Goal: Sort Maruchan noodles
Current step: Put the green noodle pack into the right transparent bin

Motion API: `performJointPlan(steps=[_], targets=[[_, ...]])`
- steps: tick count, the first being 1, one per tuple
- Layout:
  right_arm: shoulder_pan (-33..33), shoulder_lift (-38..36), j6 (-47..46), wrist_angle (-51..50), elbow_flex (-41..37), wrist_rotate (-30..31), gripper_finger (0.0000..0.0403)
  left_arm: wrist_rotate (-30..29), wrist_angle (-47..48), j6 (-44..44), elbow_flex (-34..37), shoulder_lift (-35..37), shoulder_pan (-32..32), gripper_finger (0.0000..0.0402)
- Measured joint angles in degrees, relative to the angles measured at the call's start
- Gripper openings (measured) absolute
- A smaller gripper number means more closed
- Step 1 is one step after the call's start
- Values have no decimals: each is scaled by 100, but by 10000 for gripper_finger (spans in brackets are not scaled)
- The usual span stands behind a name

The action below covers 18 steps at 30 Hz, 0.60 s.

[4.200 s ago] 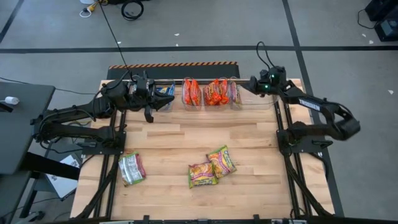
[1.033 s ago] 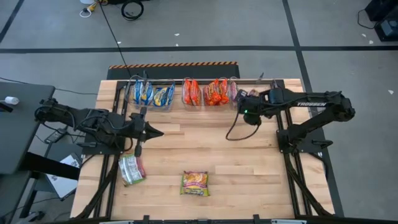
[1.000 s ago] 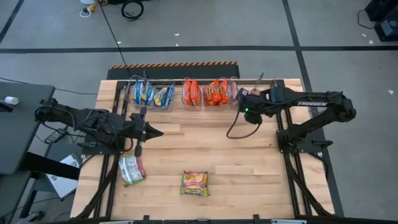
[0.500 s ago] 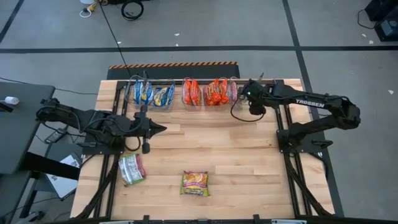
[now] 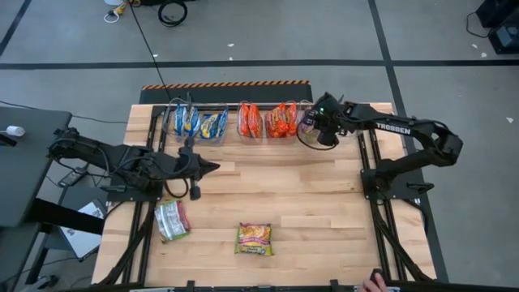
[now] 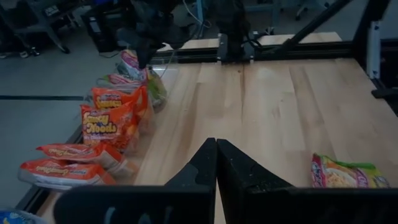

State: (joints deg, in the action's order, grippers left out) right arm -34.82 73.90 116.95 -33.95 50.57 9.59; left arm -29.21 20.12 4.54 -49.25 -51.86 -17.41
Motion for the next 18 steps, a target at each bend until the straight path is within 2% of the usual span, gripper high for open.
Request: performJointPlan(steps=[8,18], targets=[[-314,370,-339,508,0,-197,40,-80,-17,34,0,1,0,9],[-346,572,-653,616,0,-392,76,-78,-16,37,0,4,0,9]])
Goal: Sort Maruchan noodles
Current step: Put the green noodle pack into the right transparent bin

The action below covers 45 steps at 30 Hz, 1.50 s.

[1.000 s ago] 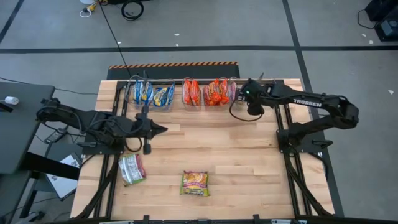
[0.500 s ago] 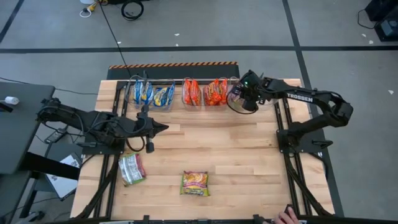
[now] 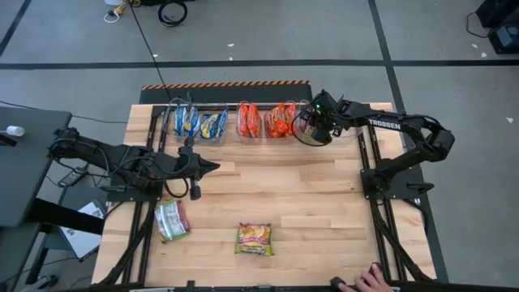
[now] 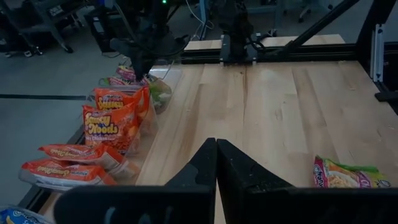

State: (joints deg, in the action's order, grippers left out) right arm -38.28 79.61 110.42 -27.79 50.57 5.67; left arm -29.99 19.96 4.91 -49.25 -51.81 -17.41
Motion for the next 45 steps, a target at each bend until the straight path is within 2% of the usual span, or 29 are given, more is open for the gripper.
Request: performJointPlan(steps=[19,29,38,45], targets=[[4,-195,-589,-144,0,57,82,1,-5,-18,0,0,0,9],[74,-230,-631,-265,0,564,82,3,-135,-22,0,2,0,9],[120,-775,-843,-275,0,537,82,1,-137,-298,0,2,0,9],[136,-1155,-1370,-286,0,363,82,19,-255,-261,0,2,0,9]])
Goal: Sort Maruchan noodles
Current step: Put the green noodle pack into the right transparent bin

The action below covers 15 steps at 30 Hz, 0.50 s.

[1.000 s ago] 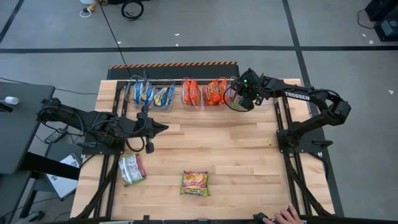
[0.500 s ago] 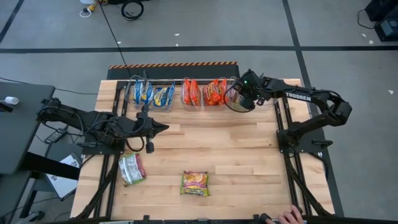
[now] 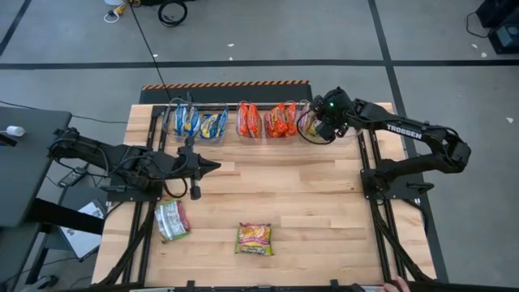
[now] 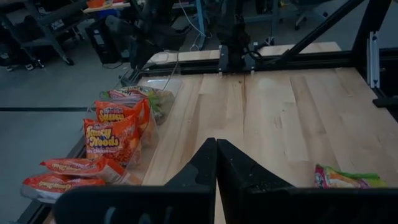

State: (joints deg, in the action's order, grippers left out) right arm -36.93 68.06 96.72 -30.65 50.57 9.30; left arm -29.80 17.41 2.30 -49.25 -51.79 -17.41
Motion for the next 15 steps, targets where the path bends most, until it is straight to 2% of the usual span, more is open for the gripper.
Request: performJointPlan(steps=[3,5,10,12,15], targets=[[0,-137,-547,0,0,-65,82,0,-28,-1,0,0,0,9],[0,-217,-1623,26,0,-78,82,0,-28,2,0,0,0,9],[-16,-456,-6157,227,16,902,82,0,-28,132,0,0,0,9],[-79,-516,-7587,28,76,909,83,-4,-26,324,0,0,0,9],[-127,-488,-9574,-224,148,525,92,-11,-24,485,0,0,0,9]])
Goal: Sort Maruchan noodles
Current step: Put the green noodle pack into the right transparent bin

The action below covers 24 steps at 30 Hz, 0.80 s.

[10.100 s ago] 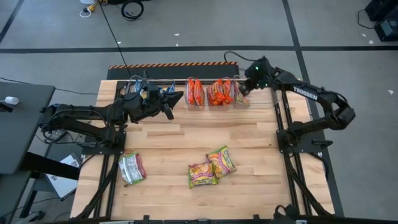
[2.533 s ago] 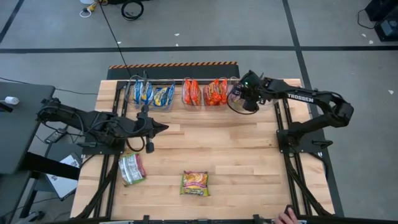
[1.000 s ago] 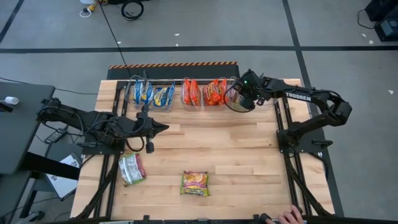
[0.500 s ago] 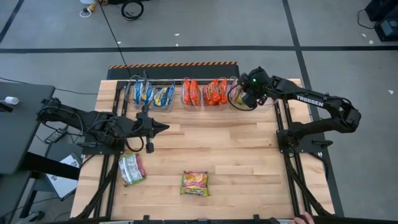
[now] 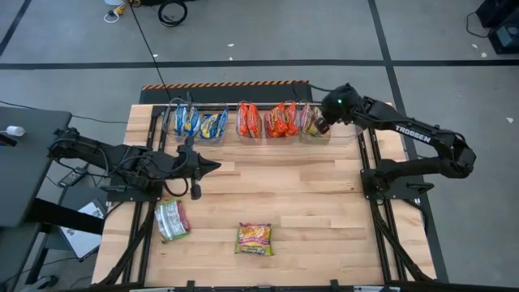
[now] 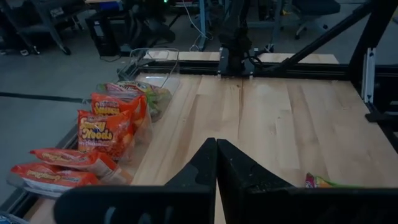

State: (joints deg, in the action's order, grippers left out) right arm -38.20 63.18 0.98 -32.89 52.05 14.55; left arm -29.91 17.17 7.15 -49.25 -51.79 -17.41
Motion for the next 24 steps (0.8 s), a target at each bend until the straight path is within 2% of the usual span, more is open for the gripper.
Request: performJointPlan(steps=[3,6,10,14,19,24], targets=[[-4,176,-1451,-403,52,-372,107,-10,0,-13,0,0,15,9],[-4,464,-2191,-807,164,-721,120,-18,0,-8,0,0,151,9],[59,937,-2755,-1139,512,-780,126,10,0,-41,0,15,531,9],[105,1479,-3224,-1448,1080,-547,126,377,1,-326,-1,15,1017,9],[-58,2010,-3729,-1703,1528,-558,126,696,9,-510,-2,15,1458,9],[-299,2381,-4154,-1605,1570,-1073,131,707,74,-540,-2,15,1724,9]])
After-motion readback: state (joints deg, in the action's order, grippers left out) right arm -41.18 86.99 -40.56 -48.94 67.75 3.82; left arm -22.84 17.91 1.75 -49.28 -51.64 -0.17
